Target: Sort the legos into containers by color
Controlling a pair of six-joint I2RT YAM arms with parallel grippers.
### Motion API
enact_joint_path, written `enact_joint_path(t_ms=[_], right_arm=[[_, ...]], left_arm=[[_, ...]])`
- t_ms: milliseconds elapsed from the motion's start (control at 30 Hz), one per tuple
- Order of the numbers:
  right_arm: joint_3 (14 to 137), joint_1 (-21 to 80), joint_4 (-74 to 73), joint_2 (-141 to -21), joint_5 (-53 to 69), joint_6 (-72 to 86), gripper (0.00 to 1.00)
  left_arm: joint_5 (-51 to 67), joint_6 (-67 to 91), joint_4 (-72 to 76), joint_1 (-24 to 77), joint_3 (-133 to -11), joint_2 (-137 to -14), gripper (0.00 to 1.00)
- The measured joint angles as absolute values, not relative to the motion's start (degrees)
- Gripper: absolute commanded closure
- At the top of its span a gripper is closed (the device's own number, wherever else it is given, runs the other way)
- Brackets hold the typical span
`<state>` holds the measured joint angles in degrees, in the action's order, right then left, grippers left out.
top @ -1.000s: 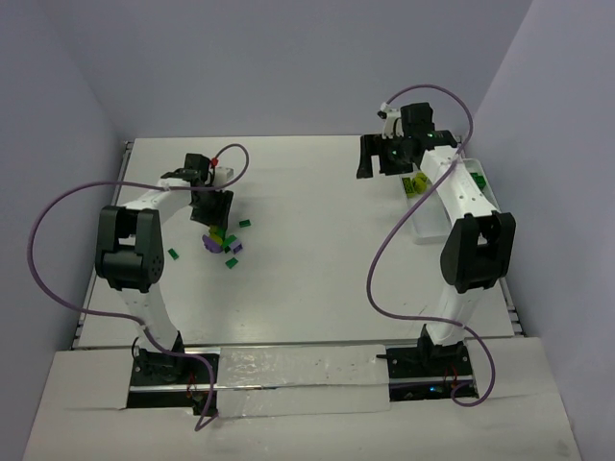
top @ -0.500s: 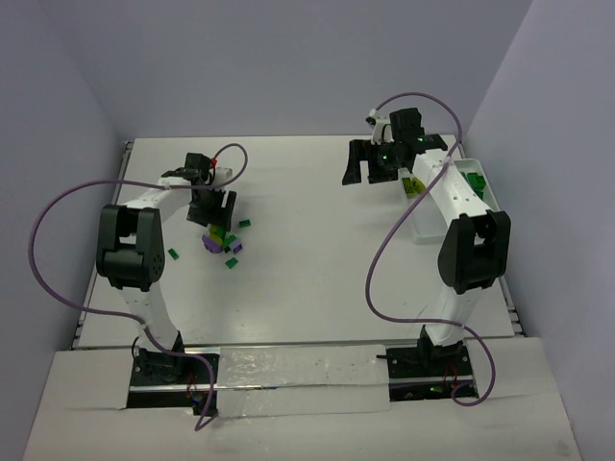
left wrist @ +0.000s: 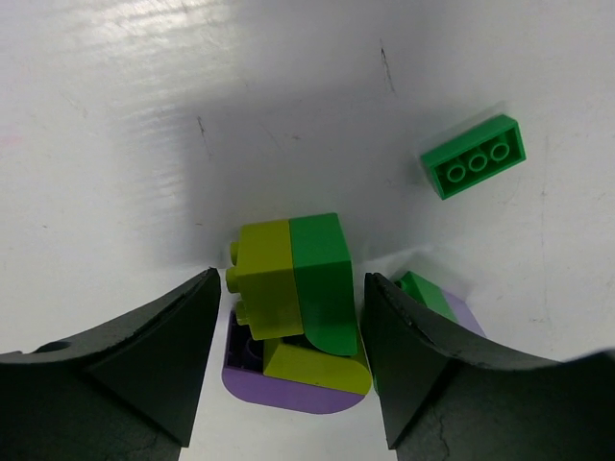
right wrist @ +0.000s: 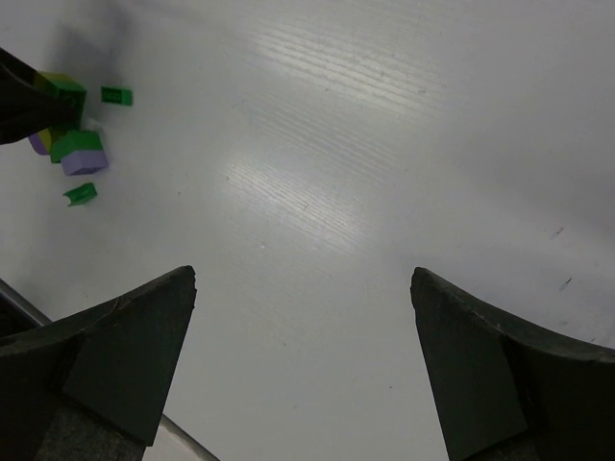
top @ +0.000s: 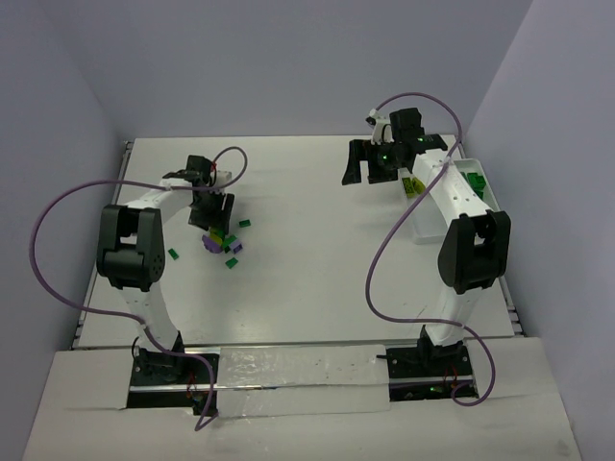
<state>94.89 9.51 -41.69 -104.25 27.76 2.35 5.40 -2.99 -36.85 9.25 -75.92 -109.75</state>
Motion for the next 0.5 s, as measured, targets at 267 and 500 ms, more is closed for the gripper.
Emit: enact_joint_path(t_ms=[267, 500], right_arm=[[94.89, 9.52, -41.69, -104.25, 27.75, 2.53, 0.00], [91.21, 9.52, -38.47, -103.39, 31.53, 4.47, 0.00]], left_arm=[[5.18, -3.10, -37.34, 9.69, -75.24, -109.75, 0.60], [8.40, -5.41, -37.07, 10.53, -75.96, -109.07, 0.79]])
